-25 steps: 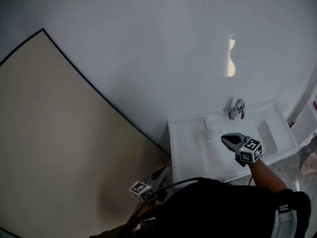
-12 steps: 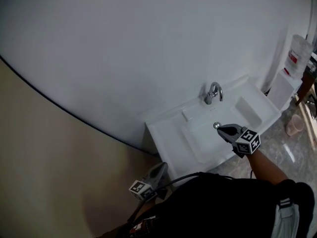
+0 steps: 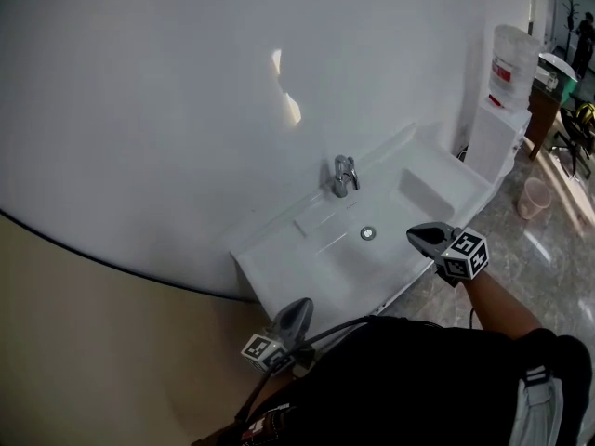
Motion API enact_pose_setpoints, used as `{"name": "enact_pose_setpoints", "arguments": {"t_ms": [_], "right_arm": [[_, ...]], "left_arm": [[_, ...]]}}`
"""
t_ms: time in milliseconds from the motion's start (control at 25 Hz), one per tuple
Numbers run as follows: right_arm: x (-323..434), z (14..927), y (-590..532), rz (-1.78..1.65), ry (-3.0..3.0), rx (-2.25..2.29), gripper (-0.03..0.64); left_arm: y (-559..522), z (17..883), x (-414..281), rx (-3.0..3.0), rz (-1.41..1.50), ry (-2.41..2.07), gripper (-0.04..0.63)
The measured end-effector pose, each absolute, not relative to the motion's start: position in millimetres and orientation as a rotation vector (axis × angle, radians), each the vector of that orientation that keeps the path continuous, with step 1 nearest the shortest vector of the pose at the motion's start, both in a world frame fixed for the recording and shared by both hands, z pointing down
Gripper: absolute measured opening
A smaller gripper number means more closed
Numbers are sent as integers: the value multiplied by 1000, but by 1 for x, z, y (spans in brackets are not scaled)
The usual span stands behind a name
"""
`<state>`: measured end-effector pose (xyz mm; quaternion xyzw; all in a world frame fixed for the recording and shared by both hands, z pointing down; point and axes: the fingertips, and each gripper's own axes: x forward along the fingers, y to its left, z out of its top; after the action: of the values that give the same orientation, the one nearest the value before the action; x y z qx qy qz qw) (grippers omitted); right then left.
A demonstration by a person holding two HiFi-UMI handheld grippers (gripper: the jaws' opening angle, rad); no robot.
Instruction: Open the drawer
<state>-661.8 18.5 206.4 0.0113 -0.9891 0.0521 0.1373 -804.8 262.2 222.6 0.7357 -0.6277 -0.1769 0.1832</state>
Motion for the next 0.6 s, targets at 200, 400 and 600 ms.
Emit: {"name": "enact_pose_setpoints", "arguments": {"t_ms": [200,400,600], "right_arm": [[-591,212,-39,195,-2884,164,2],[-524,249,-70,284,-2849,217,2],[-461,289,-101,378,-2818,300,2]], "left_arm": [[202,219,-746,2134,-471,-1674,0],[147,252,-695,2137,-387,-1590,0],[82,276,-627,2179,-276,-1463,0]]}}
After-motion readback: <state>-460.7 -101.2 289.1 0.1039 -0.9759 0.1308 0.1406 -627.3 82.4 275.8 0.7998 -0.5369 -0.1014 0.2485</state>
